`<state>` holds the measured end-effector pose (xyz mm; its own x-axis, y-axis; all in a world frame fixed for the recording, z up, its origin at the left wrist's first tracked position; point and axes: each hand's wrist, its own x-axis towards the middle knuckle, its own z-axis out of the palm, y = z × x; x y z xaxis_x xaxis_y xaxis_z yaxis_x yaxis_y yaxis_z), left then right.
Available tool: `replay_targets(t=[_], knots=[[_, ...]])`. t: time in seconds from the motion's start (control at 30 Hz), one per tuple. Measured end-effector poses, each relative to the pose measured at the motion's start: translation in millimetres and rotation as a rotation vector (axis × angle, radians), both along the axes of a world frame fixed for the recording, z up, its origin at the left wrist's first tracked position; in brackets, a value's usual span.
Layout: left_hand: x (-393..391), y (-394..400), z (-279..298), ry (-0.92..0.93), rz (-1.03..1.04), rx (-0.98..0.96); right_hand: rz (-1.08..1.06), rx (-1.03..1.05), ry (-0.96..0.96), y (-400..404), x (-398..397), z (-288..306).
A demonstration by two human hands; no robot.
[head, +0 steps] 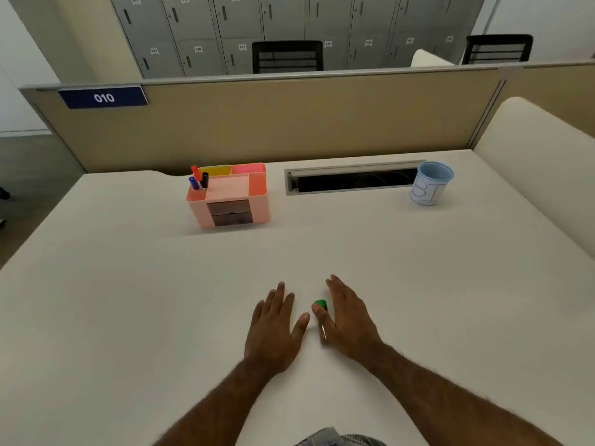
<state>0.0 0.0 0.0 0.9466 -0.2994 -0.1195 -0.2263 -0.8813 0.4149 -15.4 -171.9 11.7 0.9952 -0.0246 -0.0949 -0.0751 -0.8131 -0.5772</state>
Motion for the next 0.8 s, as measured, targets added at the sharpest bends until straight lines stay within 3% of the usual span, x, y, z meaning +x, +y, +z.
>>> replay_targets(t=[0.33, 0.6, 0.8], knots=[[-9, -3, -7, -0.040, -0.097, -0.003, -0.088, -0.140, -0.149, 4, -19, -23], [-6, -18, 4, 0.034, 0.013, -0.320, -0.137, -0.086, -0.213, 10, -14, -23], [6, -33, 28, 0.195, 0.321, -0.713, -0.140, 0.082, -0.241, 24, -14, -9]])
